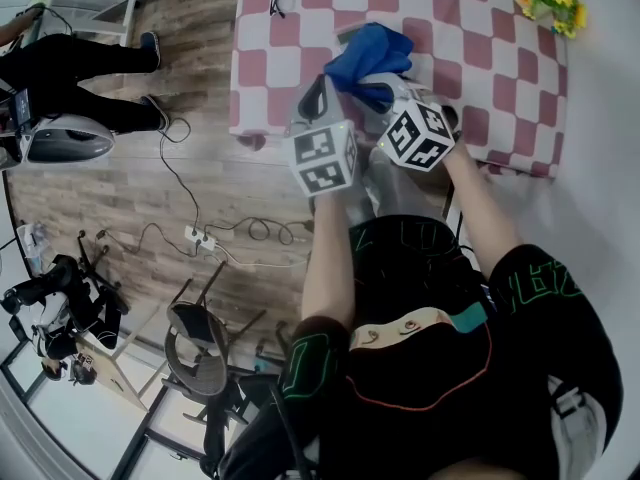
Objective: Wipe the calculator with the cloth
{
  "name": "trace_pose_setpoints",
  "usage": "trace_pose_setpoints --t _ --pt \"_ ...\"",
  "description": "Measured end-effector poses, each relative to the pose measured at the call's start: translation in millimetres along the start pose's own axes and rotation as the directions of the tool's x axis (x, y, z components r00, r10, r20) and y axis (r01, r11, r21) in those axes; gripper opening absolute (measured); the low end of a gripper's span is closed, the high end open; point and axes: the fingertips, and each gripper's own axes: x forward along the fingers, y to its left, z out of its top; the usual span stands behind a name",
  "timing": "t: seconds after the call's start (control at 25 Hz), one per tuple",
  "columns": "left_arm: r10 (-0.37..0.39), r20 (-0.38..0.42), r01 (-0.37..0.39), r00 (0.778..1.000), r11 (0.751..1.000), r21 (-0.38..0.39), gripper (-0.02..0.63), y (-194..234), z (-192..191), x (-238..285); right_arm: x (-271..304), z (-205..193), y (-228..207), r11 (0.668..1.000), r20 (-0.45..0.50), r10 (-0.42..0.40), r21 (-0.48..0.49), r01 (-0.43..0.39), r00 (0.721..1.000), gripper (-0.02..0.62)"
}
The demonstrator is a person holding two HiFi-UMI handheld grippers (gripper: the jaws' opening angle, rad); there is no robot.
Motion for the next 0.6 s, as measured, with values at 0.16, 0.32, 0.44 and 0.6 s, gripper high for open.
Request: trace_pose_setpoints --t 0.16,0.32,0.44,0.6 --pt "0.01 0.01 -0.01 1.0 1.0 -0.006 0.009 -2 -2 -5 -7 -4 10 0.997 0.016 0.048 0.056 -0.049 0.999 0.051" --pt "0.022 0.032 -0.021 0.999 1.0 -0.011 0.009 -2 0 -9 -16 -1 12 0.988 0.049 0.064 0.136 -0.07 0.997 0.046" --pt "0.028 0.048 -0.028 0.998 1.0 -0.009 0.009 -3 3 -13 -26 7 8 0.978 0.087 0.043 0.202 -0.06 0.995 0.046" --pt "0.034 0.082 -0.033 0.996 0.999 -0.009 0.009 -5 15 -18 -39 23 -4 0.962 0.16 0.005 0.268 -0.049 0.987 0.044"
